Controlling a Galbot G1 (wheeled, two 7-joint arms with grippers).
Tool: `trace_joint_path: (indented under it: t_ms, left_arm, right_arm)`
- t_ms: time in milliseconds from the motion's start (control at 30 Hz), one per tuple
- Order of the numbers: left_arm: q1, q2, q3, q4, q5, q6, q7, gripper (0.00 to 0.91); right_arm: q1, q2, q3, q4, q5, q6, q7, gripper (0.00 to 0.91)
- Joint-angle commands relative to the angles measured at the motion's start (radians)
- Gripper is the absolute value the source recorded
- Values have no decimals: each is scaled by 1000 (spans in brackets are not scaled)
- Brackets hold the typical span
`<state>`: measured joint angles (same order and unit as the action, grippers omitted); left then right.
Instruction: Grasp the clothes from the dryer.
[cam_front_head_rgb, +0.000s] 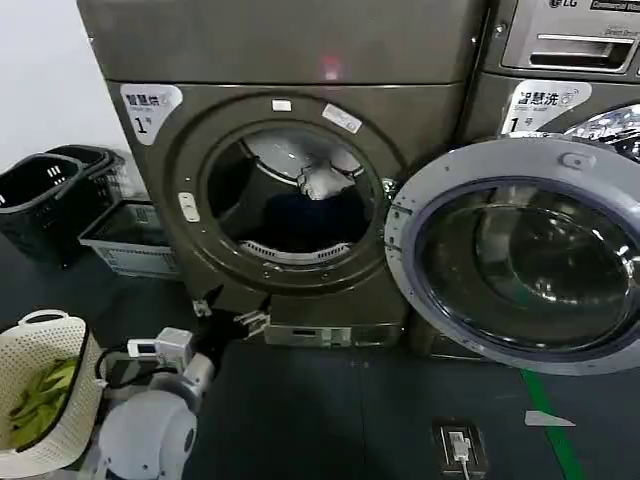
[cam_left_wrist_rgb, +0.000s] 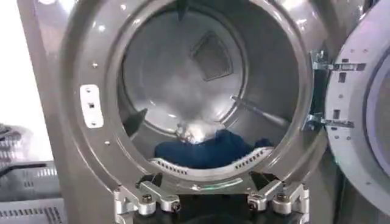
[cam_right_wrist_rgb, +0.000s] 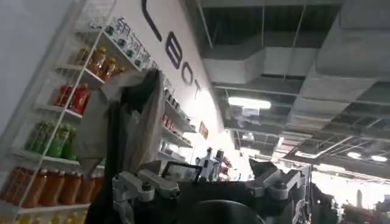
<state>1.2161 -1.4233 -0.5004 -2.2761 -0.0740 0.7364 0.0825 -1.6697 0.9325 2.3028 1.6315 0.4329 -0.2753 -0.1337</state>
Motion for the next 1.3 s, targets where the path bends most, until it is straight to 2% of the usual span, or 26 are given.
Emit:
trace_joint_path:
  t_ms: [33, 200, 1300]
  left_arm:
    - [-2, 1, 1, 4, 1, 49, -1, 907]
    - [-3, 0, -1, 9, 2, 49, -3, 907]
    - [-13, -4, -9, 27, 6, 49, -12, 907]
  right_arm:
    - [-1, 1, 1, -1, 7, 4, 5, 907]
    - [0, -3, 5, 1, 22, 9, 24, 907]
    - [0, -13, 10, -5, 34, 9, 24, 907]
